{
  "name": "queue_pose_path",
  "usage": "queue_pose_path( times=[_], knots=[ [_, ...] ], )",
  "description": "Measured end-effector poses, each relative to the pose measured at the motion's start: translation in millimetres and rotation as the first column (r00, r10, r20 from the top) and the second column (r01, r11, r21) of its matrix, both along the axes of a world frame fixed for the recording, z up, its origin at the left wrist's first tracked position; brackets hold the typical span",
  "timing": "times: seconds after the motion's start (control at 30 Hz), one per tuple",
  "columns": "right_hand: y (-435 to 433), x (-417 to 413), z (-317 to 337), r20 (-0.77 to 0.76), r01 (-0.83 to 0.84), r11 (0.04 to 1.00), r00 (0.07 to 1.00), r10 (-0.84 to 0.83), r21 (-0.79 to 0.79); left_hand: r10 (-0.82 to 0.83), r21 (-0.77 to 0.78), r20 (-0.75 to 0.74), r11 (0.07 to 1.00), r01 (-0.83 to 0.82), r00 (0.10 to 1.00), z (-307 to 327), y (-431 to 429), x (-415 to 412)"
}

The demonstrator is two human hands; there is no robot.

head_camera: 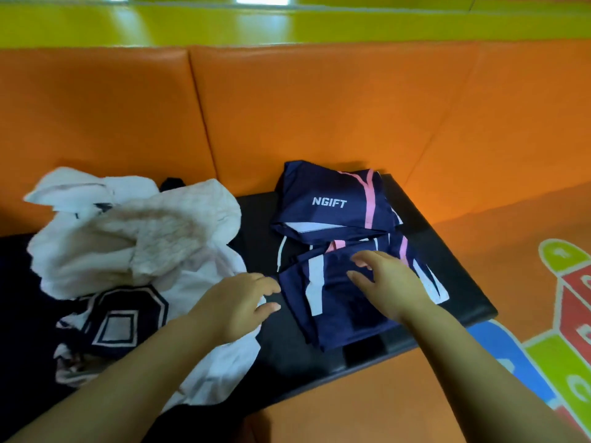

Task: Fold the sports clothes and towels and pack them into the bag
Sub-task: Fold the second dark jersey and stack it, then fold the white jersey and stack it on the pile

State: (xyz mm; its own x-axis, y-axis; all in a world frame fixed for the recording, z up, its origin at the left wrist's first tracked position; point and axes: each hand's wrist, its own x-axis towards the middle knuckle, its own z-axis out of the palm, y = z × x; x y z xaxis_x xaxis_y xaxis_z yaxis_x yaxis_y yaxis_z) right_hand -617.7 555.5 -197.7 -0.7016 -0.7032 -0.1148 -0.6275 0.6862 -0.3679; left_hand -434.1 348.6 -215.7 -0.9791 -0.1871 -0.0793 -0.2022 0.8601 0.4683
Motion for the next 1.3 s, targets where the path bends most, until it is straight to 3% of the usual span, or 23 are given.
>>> queue_pose_path(
  times=[0.2, 0.33, 0.47, 0.53, 0.63, 0.67, 0.77, 0.87, 0.93, 1.03, 1.23, 1.3],
  knots=[
    [-59, 59, 9, 0.087, -0.197, 0.98, 0.976, 0.199, -0.031, 0.224, -0.033, -0.158, 0.972, -0.232, 0.962, 19, -32, 85],
    [-104, 101, 4, 0.157, -0.312, 0.948, 0.935, 0.319, -0.067, 0.384, -0.009, -0.167, 0.921, -0.391, 0.908, 17, -53, 143],
    [-144, 148, -5, 0.109, -0.495, 0.869, 0.865, 0.49, 0.018, 0.509, -0.079, -0.204, 0.843, -0.532, 0.836, -4, -72, 192],
    [-160, 172, -11, 0.057, -0.569, 0.82, 0.823, 0.566, 0.062, 0.563, -0.079, -0.078, 0.819, -0.568, 0.823, -13, -78, 209],
    [-175, 199, -21, 0.005, -0.637, 0.759, 0.767, 0.642, 0.132, 0.536, 0.013, 0.224, 0.833, -0.553, 0.814, -31, -86, 228],
    [-178, 205, -25, -0.001, -0.648, 0.744, 0.754, 0.657, 0.163, 0.527, 0.048, 0.246, 0.832, -0.553, 0.814, -37, -88, 232],
    [-177, 225, -35, -0.026, -0.634, 0.739, 0.755, 0.655, 0.227, 0.534, 0.118, 0.123, 0.829, -0.547, 0.837, -46, -97, 236],
    [-174, 238, -48, -0.054, -0.564, 0.759, 0.79, 0.611, 0.327, 0.458, 0.054, 0.083, 0.885, -0.463, 0.885, -44, -107, 230],
    [-171, 243, -57, -0.055, -0.549, 0.802, 0.816, 0.575, 0.236, 0.41, 0.047, 0.085, 0.909, -0.414, 0.908, -38, -115, 229],
    [-163, 255, -50, 0.127, -0.476, 0.868, 0.878, 0.461, 0.141, 0.373, 0.095, -0.025, 0.925, -0.369, 0.928, -23, -128, 232],
    [-167, 270, -33, 0.021, -0.35, 0.936, 0.936, 0.351, -0.026, 0.384, 0.211, -0.153, 0.913, -0.349, 0.91, 19, -133, 223],
    [-173, 266, -17, 0.111, -0.208, 0.963, 0.967, 0.229, -0.17, 0.381, 0.26, -0.205, 0.909, -0.325, 0.901, 23, -137, 224]
  ],
)
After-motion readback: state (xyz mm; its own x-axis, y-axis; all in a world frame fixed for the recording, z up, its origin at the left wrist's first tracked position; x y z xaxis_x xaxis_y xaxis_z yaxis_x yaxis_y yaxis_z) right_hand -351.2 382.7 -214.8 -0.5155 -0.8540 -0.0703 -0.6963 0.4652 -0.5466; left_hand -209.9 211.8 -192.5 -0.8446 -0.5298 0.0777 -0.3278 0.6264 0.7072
